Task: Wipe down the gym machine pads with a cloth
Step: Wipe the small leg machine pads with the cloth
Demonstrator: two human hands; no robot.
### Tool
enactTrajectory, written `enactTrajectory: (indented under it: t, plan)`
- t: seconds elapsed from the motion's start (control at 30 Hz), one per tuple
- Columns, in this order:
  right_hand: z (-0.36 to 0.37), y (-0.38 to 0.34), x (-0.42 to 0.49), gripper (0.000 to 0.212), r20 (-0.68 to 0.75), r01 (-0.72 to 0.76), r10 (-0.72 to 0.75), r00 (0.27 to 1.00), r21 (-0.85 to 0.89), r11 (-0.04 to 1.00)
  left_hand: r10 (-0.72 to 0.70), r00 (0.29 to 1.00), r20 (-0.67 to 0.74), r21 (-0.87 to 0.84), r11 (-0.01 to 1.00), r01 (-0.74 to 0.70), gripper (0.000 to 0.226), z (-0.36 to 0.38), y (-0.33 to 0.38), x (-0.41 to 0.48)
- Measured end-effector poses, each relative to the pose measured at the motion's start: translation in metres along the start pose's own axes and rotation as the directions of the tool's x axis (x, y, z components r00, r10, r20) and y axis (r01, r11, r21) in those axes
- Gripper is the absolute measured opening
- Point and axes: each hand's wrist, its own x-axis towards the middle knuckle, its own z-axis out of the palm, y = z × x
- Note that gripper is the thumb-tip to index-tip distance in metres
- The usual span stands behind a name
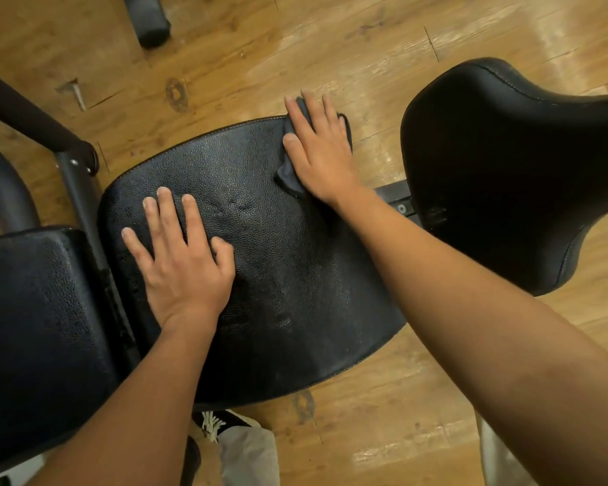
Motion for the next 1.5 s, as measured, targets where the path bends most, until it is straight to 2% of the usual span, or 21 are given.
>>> enactTrajectory:
  t: [0.13,0.3,0.6,0.73,0.9,1.03,1.23,1.37,1.5]
  plan:
    - [0.005,0.004,-0.034,0.061,-0.003,0.002,-0.002,1.0,0.009,1.0,0.005,1.0,0.007,0.004,1.0,-0.005,0.068,0.0,-0.001,-0.001]
    - [0.013,0.014,-0.102,0.06,0.072,0.016,-0.016,0.997,0.001,1.0,0.005,1.0,0.004,0.0,1.0,-0.005,0.068,0.001,0.0,-0.001]
    - [0.004,0.009,-0.032,0.062,0.037,-0.013,0.013,0.999,0.004,1.0,0.004,1.0,0.024,0.006,1.0,-0.004,0.068,-0.002,0.0,0.001]
    - [0.008,0.025,-0.09,0.061,0.072,0.044,-0.042,0.996,-0.019,0.999,0.0,1.0,0.021,-0.008,1.0,0.001,0.068,-0.002,0.0,0.0]
    - [0.011,0.038,-0.159,0.06,0.151,0.013,-0.01,0.988,-0.019,1.0,0.001,1.0,0.019,-0.015,1.0,-0.001,0.069,-0.001,0.0,0.001]
    - [0.008,0.036,-0.114,0.062,0.127,0.043,-0.042,0.991,-0.004,0.999,0.001,1.0,0.023,-0.02,1.0,0.0,0.069,-0.002,0.0,0.001]
    - [0.009,0.024,-0.044,0.066,0.037,-0.034,0.033,0.999,0.007,0.999,0.003,1.0,0.023,-0.004,1.0,-0.003,0.069,-0.002,0.0,0.001]
    - [0.008,0.031,-0.077,0.072,0.071,0.008,-0.01,0.997,0.018,1.0,-0.001,1.0,0.017,-0.015,1.0,0.001,0.069,-0.001,0.001,0.0]
    - [0.008,0.041,-0.148,0.079,0.156,0.031,-0.029,0.987,-0.01,0.999,0.006,1.0,0.017,-0.029,1.0,-0.005,0.067,-0.001,0.0,0.001]
